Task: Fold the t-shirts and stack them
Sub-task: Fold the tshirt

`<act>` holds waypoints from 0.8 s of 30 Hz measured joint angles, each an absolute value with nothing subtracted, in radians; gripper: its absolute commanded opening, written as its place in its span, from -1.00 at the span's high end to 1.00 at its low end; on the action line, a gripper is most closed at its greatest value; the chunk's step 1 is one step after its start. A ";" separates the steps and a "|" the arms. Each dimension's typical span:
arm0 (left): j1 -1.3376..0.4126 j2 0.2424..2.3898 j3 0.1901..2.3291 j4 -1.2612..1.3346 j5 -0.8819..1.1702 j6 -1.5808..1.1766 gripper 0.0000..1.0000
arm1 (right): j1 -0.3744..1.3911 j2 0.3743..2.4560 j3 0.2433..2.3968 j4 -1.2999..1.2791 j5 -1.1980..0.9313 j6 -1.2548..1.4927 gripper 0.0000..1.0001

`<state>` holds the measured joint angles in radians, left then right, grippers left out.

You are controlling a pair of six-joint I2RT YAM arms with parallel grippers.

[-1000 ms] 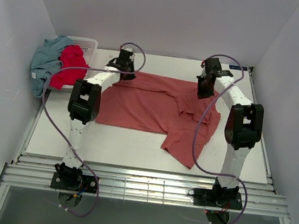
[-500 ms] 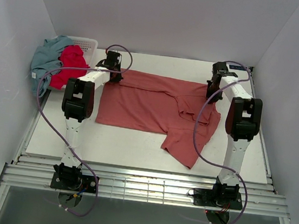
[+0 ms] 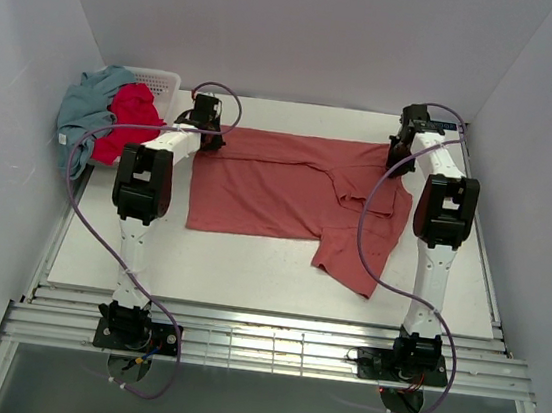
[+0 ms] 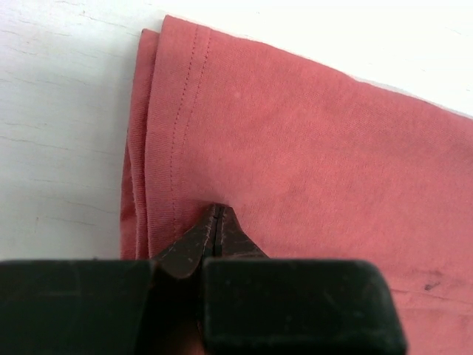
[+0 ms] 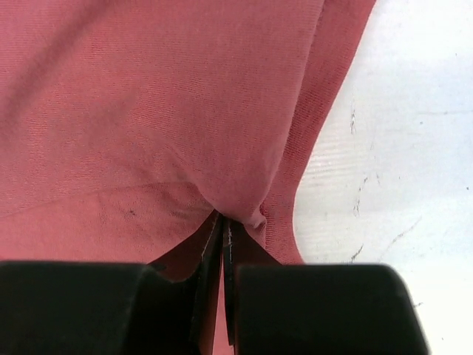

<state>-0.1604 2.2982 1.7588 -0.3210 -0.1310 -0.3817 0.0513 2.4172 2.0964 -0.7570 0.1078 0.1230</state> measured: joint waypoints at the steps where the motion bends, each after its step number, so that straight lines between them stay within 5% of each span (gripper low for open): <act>1: -0.159 2.298 1.758 -0.319 -0.130 -0.381 0.84 | 0.049 2.418 2.097 -0.748 0.097 0.120 0.82; 5: -0.154 2.298 1.756 -0.299 -0.128 -0.358 0.36 | 0.046 2.396 2.049 -0.664 0.056 0.099 0.57; 7: -0.152 2.298 1.760 -0.286 -0.128 -0.339 -0.02 | 0.044 2.364 1.994 -0.606 0.045 0.085 0.45; 8: -0.152 2.298 1.764 -0.277 -0.133 -0.330 -0.38 | 0.044 2.333 1.946 -0.563 0.044 0.078 0.39; 9: -0.152 2.297 1.768 -0.266 -0.141 -0.315 -0.49 | 0.045 2.293 1.894 -0.531 0.044 0.074 0.24; 15: -0.150 2.186 1.737 -0.186 -0.218 -0.279 -0.53 | 0.085 1.958 1.733 -0.447 0.126 0.043 0.10; 24: -0.193 1.701 1.320 -0.234 -0.289 -0.364 -0.52 | 0.393 1.577 1.395 -0.443 0.308 0.113 0.02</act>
